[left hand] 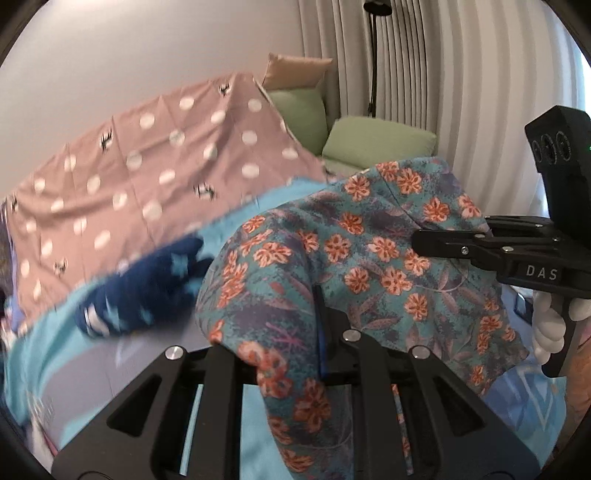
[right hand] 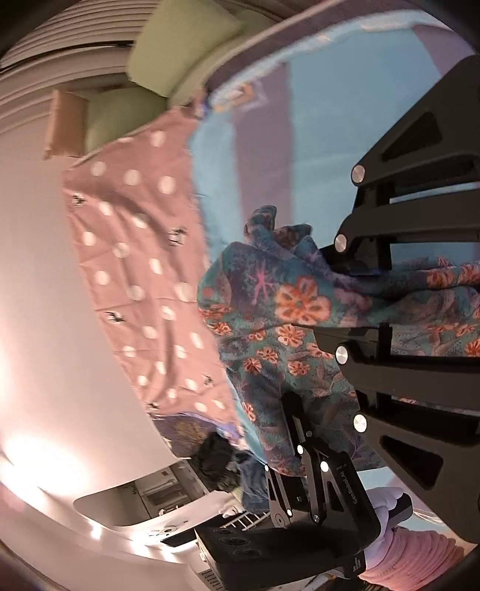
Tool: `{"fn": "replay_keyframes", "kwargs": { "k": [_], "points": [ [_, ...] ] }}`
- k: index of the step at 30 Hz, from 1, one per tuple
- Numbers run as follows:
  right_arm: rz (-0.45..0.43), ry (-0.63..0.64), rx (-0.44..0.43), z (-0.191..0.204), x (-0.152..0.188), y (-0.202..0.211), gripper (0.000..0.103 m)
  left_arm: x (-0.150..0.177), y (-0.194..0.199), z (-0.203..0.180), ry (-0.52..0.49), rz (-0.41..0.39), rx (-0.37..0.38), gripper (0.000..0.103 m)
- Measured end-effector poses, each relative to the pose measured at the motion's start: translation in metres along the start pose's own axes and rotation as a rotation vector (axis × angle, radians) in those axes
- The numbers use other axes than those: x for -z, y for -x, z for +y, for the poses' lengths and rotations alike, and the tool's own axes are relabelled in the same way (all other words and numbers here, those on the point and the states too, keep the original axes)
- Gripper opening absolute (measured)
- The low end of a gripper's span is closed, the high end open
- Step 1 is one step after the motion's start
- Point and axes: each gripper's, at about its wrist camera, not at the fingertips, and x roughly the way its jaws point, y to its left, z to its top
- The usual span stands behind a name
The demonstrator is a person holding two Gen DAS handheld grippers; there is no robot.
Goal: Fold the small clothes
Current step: 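Grasp the folded shirt with both grippers and lift it, then place the folded shirt beside the navy star plush and open both grippers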
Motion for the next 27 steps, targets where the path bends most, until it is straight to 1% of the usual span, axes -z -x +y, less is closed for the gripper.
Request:
{"fn": "replay_keyframes", "kwargs": {
  "k": [3,8,12,15,17,18,19,20,21,22,23,24,25,26,27],
  "points": [
    [-0.027,0.006,0.033,-0.018,-0.036,-0.014,0.017,-0.037,-0.022,0.006,-0.010,-0.013,-0.019,0.015],
    [-0.042,-0.007,0.052,-0.048,-0.076,-0.048,0.017,-0.085,-0.069,0.023,-0.034,-0.015,-0.075,0.015],
    [-0.033,0.001,0.069,-0.067,-0.096,-0.087,0.017,-0.103,-0.112,0.044,-0.012,0.002,-0.091,0.015],
    [-0.010,-0.027,0.083,-0.088,-0.103,-0.128,0.017,-0.107,-0.151,0.063,0.008,0.022,-0.103,0.015],
    [-0.008,-0.050,0.111,-0.099,-0.104,-0.152,0.018,-0.106,-0.179,0.074,0.009,0.009,-0.135,0.020],
    [-0.005,-0.057,0.143,-0.103,-0.103,-0.164,0.020,-0.104,-0.194,0.078,-0.003,-0.007,-0.163,0.025],
    [0.007,-0.060,0.203,-0.110,-0.102,-0.182,0.026,-0.099,-0.209,0.082,-0.009,-0.013,-0.195,0.029],
    [0.021,-0.067,0.284,-0.116,-0.099,-0.195,0.044,-0.091,-0.227,0.085,-0.007,0.012,-0.224,0.031],
    [0.035,-0.083,0.390,-0.124,-0.090,-0.208,0.047,-0.082,-0.241,0.089,0.001,0.049,-0.239,0.033],
    [0.050,-0.097,0.420,-0.129,-0.083,-0.213,0.047,-0.071,-0.258,0.091,0.009,0.103,-0.254,0.040],
    [0.063,-0.133,0.423,-0.134,-0.074,-0.216,0.047,-0.054,-0.271,0.092,0.004,0.146,-0.284,0.044],
    [0.064,-0.176,0.389,-0.138,-0.065,-0.214,0.047,-0.041,-0.279,0.091,-0.013,0.173,-0.294,0.045],
    [0.062,-0.217,0.320,-0.139,-0.052,-0.210,0.047,-0.023,-0.286,0.088,-0.052,0.213,-0.298,0.046],
    [0.059,-0.226,0.286,-0.138,-0.042,-0.205,0.047,-0.010,-0.288,0.086,-0.089,0.233,-0.303,0.046],
    [0.060,-0.215,0.268,-0.135,-0.034,-0.202,0.047,-0.004,-0.287,0.085,-0.104,0.227,-0.303,0.046]
  ]
}}
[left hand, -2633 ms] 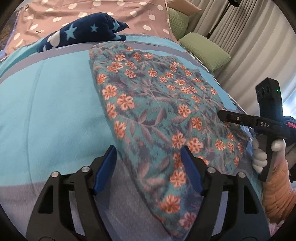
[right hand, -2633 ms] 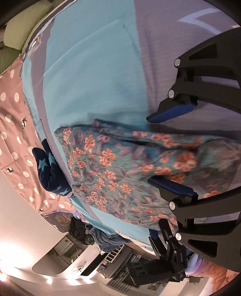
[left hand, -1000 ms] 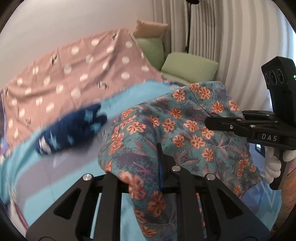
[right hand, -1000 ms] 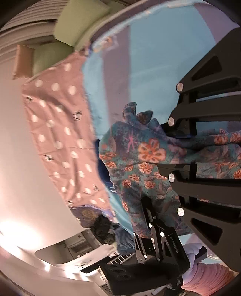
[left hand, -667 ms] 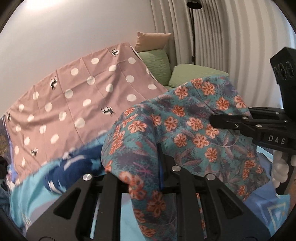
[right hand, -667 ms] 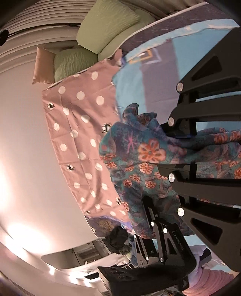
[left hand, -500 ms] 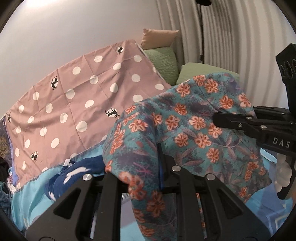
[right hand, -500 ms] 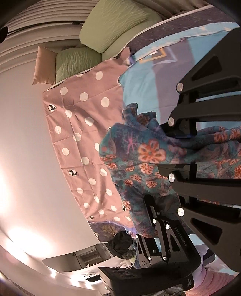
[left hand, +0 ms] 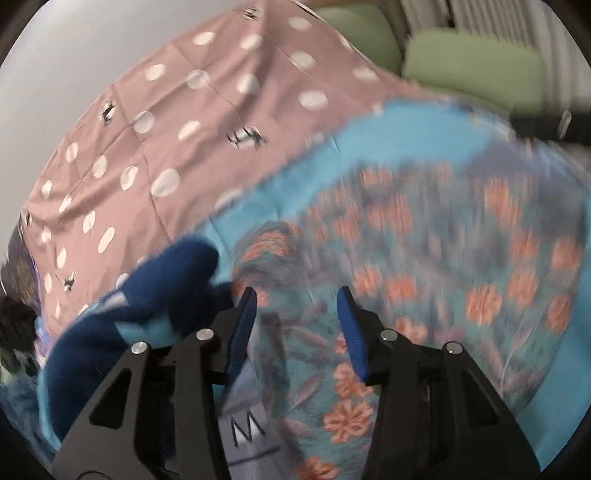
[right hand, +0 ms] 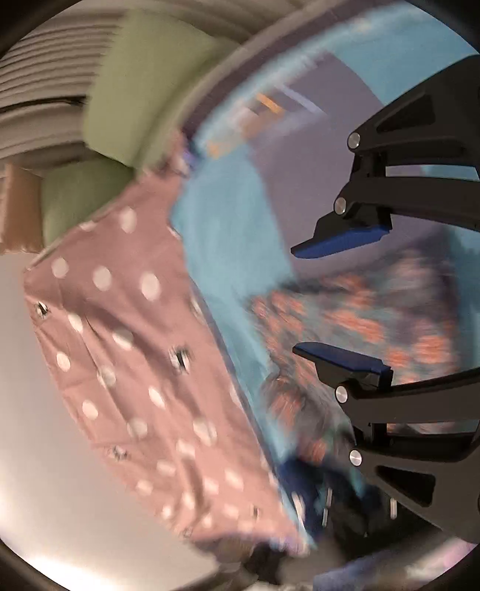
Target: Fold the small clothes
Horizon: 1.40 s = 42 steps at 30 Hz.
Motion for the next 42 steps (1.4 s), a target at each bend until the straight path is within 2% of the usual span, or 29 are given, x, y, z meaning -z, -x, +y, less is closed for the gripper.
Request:
{"fn": "replay_keyframes", "kwargs": {
  "k": [2,5,6,8,11,13,15,17,18,19,21,23,26,28,31,32,33,34,36,38,40,42],
  "points": [
    [0.015,0.062,0.004,0.005,0.019,0.006,0.047,0.008,0.013,0.002,0.013,-0.028,0.010,0.047],
    [0.075,0.126,0.103,0.007,0.043,-0.002,0.047,0.013,0.026,0.002,0.010,-0.017,0.033,0.050],
    [0.101,0.114,0.112,0.001,0.053,-0.005,0.049,0.016,0.031,-0.001,0.000,-0.021,0.029,0.052],
    [0.118,0.017,0.070,-0.017,0.065,-0.002,0.055,0.027,0.041,-0.004,-0.007,-0.034,0.028,0.053],
    [0.163,-0.132,0.011,-0.042,0.081,0.003,0.057,0.041,0.048,0.000,0.054,-0.040,0.058,0.053],
    [0.164,-0.112,0.041,-0.039,0.087,0.008,0.057,0.046,0.050,0.005,0.097,-0.036,0.080,0.053],
    [0.173,-0.030,0.141,-0.024,0.093,0.014,0.057,0.051,0.057,0.008,0.127,-0.031,0.098,0.053],
    [0.173,0.026,0.205,-0.013,0.099,0.020,0.057,0.059,0.067,0.008,0.151,-0.020,0.126,0.055],
    [0.172,0.046,0.225,-0.007,0.104,0.028,0.057,0.063,0.071,0.007,0.160,-0.013,0.138,0.061],
    [0.169,0.046,0.225,-0.007,0.110,0.034,0.057,0.068,0.075,0.006,0.170,0.001,0.152,0.067],
    [0.161,0.035,0.198,-0.006,0.122,0.055,0.057,0.082,0.091,0.004,0.190,0.011,0.195,0.067],
    [0.122,0.062,0.164,0.002,0.135,0.089,0.057,0.099,0.123,0.002,0.231,-0.043,0.246,0.068],
    [0.013,0.158,0.165,0.023,0.151,0.150,0.057,0.119,0.177,0.007,0.299,-0.143,0.297,0.081],
    [-0.087,0.180,0.155,0.036,0.163,0.196,0.059,0.129,0.210,0.009,0.318,-0.203,0.273,0.092],
    [-0.231,0.130,0.151,0.046,0.181,0.252,0.074,0.146,0.260,0.010,0.342,-0.287,0.227,0.101],
    [-0.269,0.114,0.160,0.048,0.187,0.265,0.081,0.155,0.280,0.008,0.351,-0.321,0.205,0.101],
    [-0.296,0.111,0.163,0.052,0.192,0.275,0.082,0.157,0.288,0.006,0.353,-0.337,0.192,0.101],
    [-0.320,0.121,0.170,0.058,0.196,0.286,0.083,0.162,0.298,0.005,0.357,-0.357,0.173,0.101],
    [-0.365,0.145,0.186,0.067,0.206,0.305,0.093,0.174,0.322,0.000,0.368,-0.392,0.122,0.101],
    [-0.389,0.157,0.175,0.076,0.210,0.317,0.095,0.187,0.345,-0.006,0.381,-0.427,0.070,0.101],
    [-0.383,0.155,0.141,0.083,0.217,0.329,0.100,0.196,0.361,-0.007,0.382,-0.446,0.074,0.101],
    [-0.369,0.150,0.119,0.089,0.224,0.339,0.101,0.204,0.375,-0.009,0.393,-0.444,0.109,0.101]
  ]
}}
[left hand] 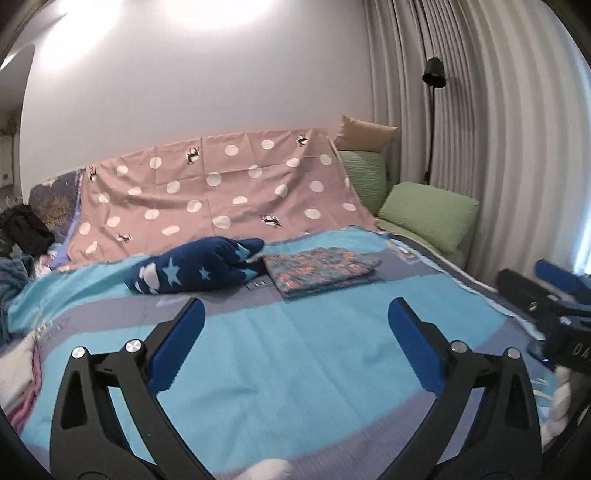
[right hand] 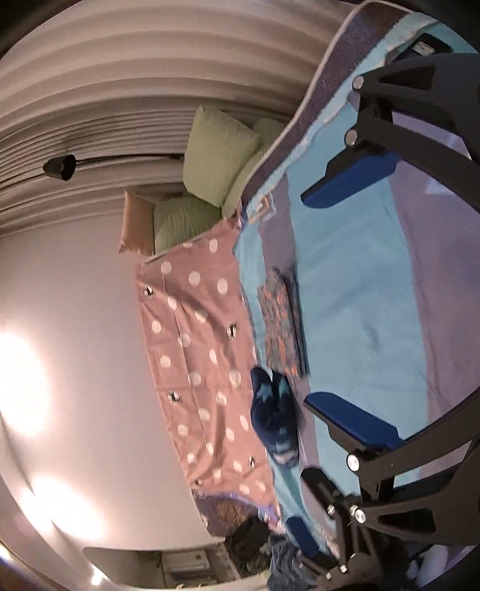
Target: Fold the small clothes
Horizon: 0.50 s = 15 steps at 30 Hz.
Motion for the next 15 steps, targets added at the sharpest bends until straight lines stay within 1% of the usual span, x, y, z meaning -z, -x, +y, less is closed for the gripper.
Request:
{"fn": "replay_keyframes", "kwargs": {
  "k": [2,3,5,7,10,12,15],
  "points": [
    [0.013,0.008,-0.008,0.005,0.002,0.010,0.101,0.004,0.015,-0.002,0.017,0.017,0.011,0.101],
    [0.019,0.019,-0.006,0.008,0.003,0.015,0.101,0.005,0.020,-0.004,0.021,0.029,-0.004,0.101],
    [0.020,0.035,0.002,0.012,0.005,0.023,0.101,0.008,0.031,-0.006,0.014,0.057,-0.062,0.101],
    [0.014,0.047,0.014,0.016,0.006,0.032,0.101,0.010,0.041,-0.008,-0.001,0.063,-0.088,0.101],
    [0.016,0.055,0.047,0.020,0.006,0.045,0.101,0.010,0.059,-0.008,0.002,0.067,-0.066,0.101],
    [0.030,0.061,0.058,0.023,0.006,0.050,0.101,0.008,0.067,-0.007,0.014,0.075,-0.068,0.101],
    [0.057,0.043,0.003,0.022,0.006,0.057,0.101,0.005,0.080,-0.009,0.015,0.079,-0.079,0.101]
  ]
}}
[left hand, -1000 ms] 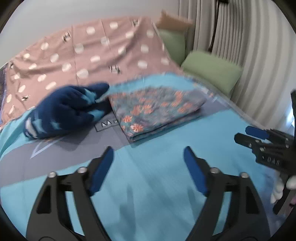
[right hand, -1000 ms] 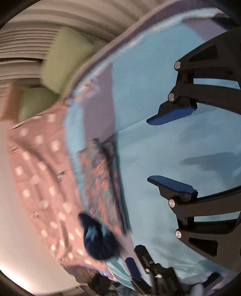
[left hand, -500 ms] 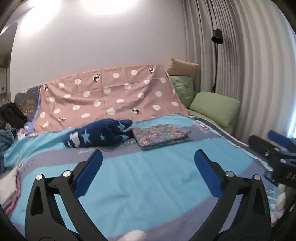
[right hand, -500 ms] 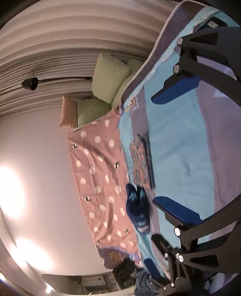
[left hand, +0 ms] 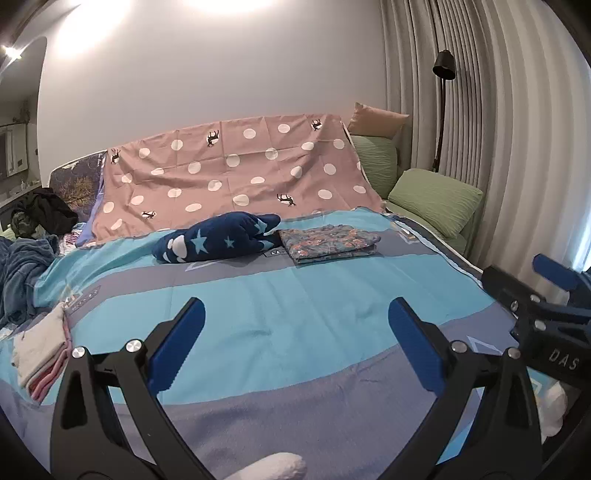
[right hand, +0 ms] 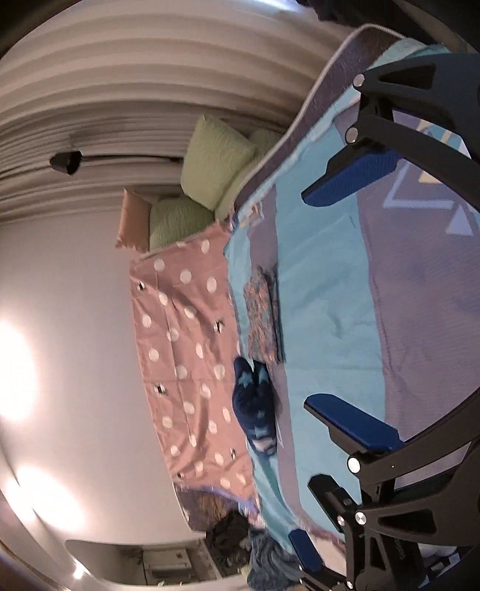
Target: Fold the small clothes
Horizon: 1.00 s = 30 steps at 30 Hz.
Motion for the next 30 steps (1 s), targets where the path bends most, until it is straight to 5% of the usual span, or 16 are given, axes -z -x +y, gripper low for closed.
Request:
{"fn": "replay_keyframes", "kwargs": {
  "k": [30],
  "points": [
    [0.028,-0.029,0.049,-0.010,0.002,0.001,0.101,0.001,0.007,-0.004,0.000,0.041,-0.027,0.101]
  ]
}}
